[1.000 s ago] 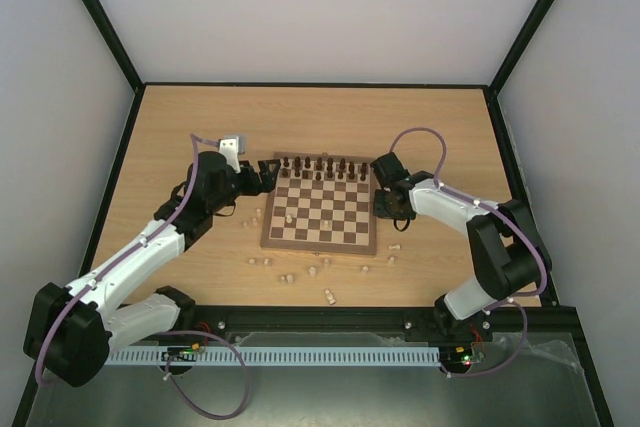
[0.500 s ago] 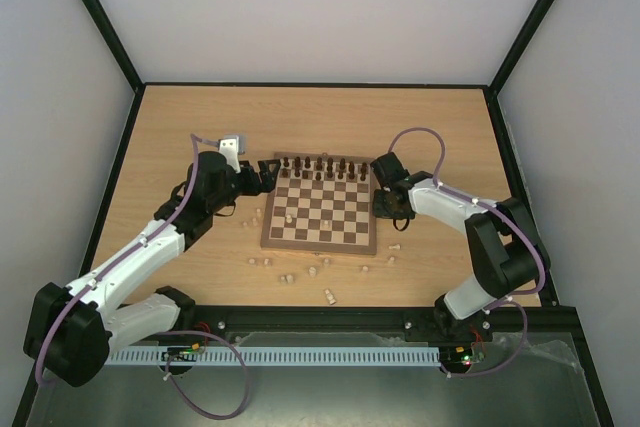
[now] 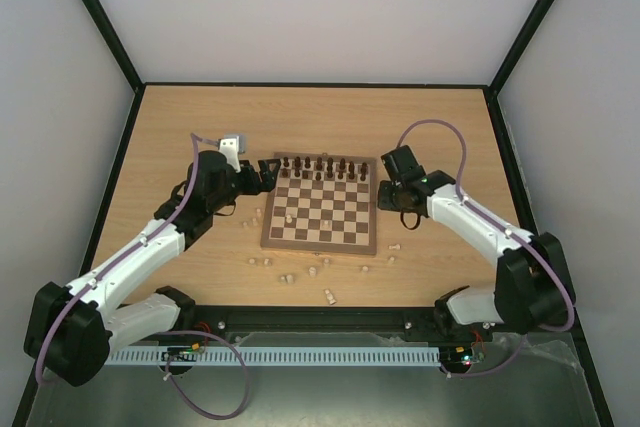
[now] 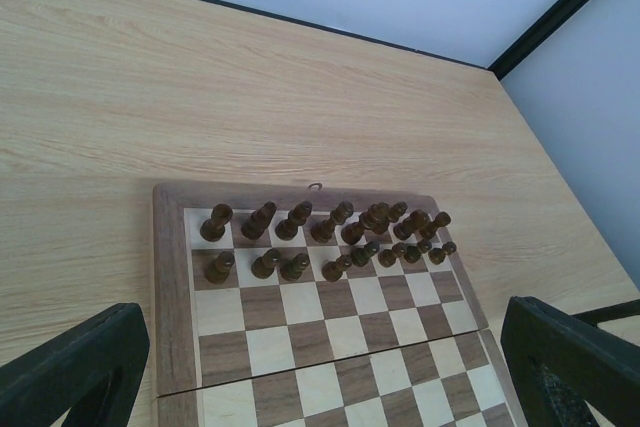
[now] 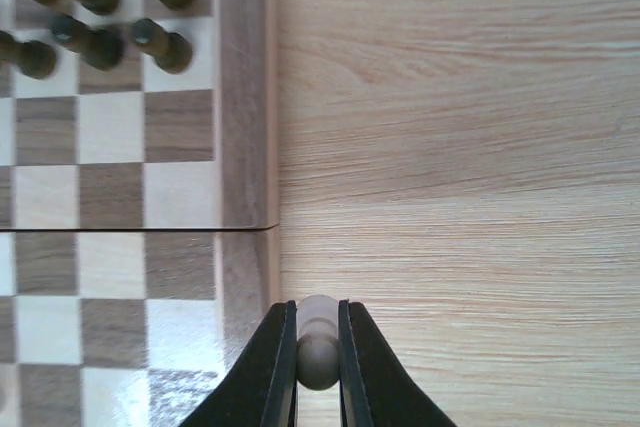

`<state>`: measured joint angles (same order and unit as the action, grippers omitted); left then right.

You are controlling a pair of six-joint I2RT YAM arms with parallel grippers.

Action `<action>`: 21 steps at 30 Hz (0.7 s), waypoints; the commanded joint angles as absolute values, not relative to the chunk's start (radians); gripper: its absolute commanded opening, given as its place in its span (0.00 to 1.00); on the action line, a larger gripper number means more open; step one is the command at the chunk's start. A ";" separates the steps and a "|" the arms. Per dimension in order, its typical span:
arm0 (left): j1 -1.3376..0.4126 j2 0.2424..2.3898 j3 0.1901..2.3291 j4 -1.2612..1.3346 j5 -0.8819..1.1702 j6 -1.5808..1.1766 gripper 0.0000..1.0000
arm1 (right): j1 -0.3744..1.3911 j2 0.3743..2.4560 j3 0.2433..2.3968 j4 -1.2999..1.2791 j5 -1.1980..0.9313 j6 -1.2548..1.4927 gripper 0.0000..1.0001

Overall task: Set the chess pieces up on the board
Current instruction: Pick up the chess piece at the center of the board, then place the chess piece on the chessboard.

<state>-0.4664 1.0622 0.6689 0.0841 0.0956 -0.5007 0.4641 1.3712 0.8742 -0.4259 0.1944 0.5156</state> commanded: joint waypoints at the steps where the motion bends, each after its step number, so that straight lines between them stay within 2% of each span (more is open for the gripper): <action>1: -0.470 1.071 0.693 0.092 0.089 -0.494 0.99 | 0.482 1.306 0.930 -0.545 0.155 0.501 0.03; 9: -0.471 1.078 0.696 0.089 0.084 -0.498 1.00 | 0.673 1.331 1.049 -0.627 0.165 0.512 0.03; 21: -0.471 1.074 0.701 0.076 0.068 -0.500 0.99 | 0.837 1.575 1.157 -0.676 0.225 0.522 0.02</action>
